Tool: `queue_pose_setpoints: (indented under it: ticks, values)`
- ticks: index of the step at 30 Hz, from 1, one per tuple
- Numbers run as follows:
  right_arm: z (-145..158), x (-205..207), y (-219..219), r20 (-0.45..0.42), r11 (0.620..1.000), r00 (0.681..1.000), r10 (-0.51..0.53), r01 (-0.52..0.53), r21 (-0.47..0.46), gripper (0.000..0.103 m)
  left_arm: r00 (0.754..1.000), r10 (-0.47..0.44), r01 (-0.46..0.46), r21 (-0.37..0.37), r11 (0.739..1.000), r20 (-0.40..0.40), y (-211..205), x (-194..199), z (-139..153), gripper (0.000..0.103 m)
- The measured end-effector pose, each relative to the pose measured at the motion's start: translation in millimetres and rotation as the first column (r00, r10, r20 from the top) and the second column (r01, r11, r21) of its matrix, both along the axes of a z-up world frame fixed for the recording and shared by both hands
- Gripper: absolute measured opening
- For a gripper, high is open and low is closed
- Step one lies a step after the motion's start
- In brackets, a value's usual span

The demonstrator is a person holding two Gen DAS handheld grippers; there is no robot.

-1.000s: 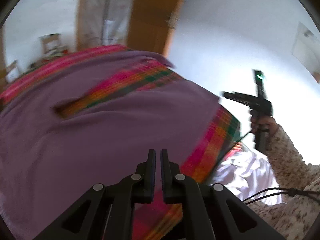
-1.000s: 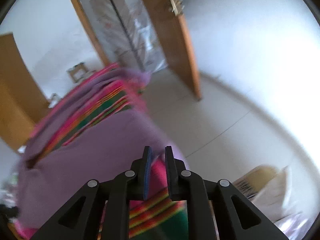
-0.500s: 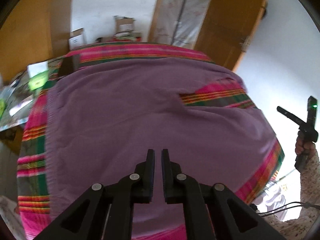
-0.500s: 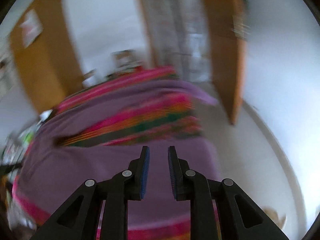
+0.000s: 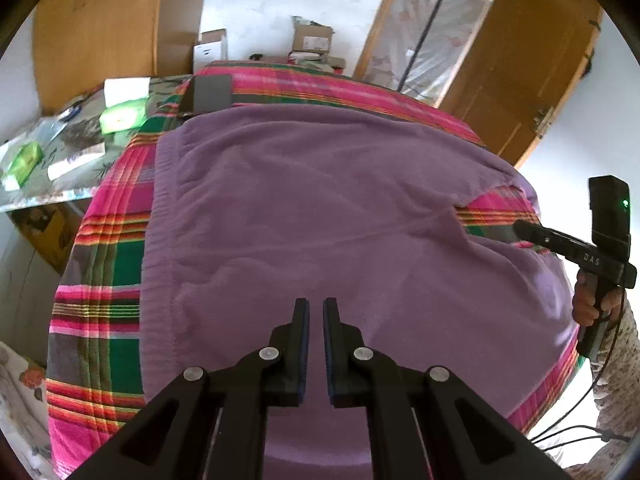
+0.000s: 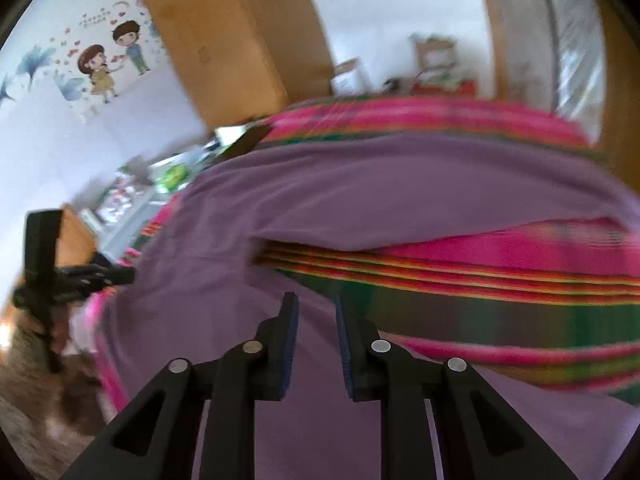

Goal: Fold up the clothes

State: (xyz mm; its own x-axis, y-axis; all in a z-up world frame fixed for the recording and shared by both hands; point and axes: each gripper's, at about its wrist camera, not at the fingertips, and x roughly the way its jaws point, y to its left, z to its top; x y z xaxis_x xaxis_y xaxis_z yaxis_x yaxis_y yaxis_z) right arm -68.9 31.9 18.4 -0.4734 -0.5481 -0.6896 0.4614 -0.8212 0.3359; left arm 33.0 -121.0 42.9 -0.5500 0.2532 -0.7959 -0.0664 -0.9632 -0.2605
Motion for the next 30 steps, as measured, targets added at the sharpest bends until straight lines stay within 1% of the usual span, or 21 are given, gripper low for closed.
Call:
queue_pose_setpoints:
  ticks: [2,3,8,12,13,14,15,19,21,22,25,28,30]
  values:
    - [-7.5,-17.6,-15.1,0.06,0.998,0.998,0.036,-0.032,-0.055,0.032,1.0,0.013,-0.014,0.007,1.0,0.009,-4.3,-3.0,-3.9,0.006]
    - [-11.1,-23.5,-22.9,0.077,0.997,0.996,0.05,-0.045,-0.068,0.032,1.0,0.016,-0.016,0.01,1.0,0.014,-5.8,-4.6,-5.9,0.006]
    - [-24.0,-43.5,-61.5,0.111,0.991,0.987,0.12,-0.113,-0.064,0.033,0.999,0.024,-0.024,0.011,1.0,0.04,-12.2,-16.3,-14.7,0.006]
    - [-32.0,-54.8,-77.8,0.12,0.991,0.984,0.134,-0.131,-0.04,0.033,0.998,0.037,-0.038,0.023,0.999,0.057,-17.1,-26.1,-20.9,0.006]
    - [-33.3,-57.6,-80.5,0.117,0.991,0.984,0.134,-0.131,-0.032,0.032,0.997,0.039,-0.041,0.027,0.999,0.062,-18.2,-28.4,-22.3,0.006]
    - [-34.6,-60.5,-83.2,0.114,0.991,0.985,0.133,-0.131,-0.025,0.018,0.997,0.041,-0.043,0.031,0.999,0.065,-19.3,-30.4,-23.5,0.006]
    - [-35.9,-63.3,-85.9,0.111,0.991,0.985,0.132,-0.131,-0.017,0.008,0.997,0.041,-0.043,0.033,0.999,0.066,-20.3,-31.9,-24.4,0.006]
    - [-29.1,-69.9,-90.8,0.065,0.99,0.988,0.14,-0.141,0.01,0.006,0.997,0.047,-0.049,0.043,0.998,0.06,-25.9,-38.2,-24.7,0.006]
    - [-26.1,-73.8,-93.4,0.051,0.989,0.989,0.141,-0.143,0.03,0.006,0.997,0.057,-0.059,0.035,0.998,0.06,-28.3,-42.0,-25.1,0.006]
    - [-25.3,-76.8,-93.6,0.051,0.989,0.988,0.143,-0.145,0.03,0.006,0.996,0.062,-0.065,0.033,0.997,0.061,-29.8,-44.1,-25.7,0.006]
    - [-27.1,-89.1,-94.5,0.067,0.989,0.988,0.14,-0.142,0.03,0.006,0.996,0.069,-0.072,0.058,0.996,0.063,-35.1,-47.9,-27.1,0.006]
    - [-35.7,-99.1,-98.4,0.083,0.988,0.987,0.137,-0.142,0.058,0.006,0.996,0.069,-0.072,0.057,0.996,0.06,-36.7,-49.3,-27.1,0.006]
    - [-37.5,-99.9,-100.3,0.074,0.987,0.987,0.141,-0.146,0.068,0.005,0.996,0.07,-0.073,0.055,0.996,0.059,-37.4,-49.9,-27.1,0.006]
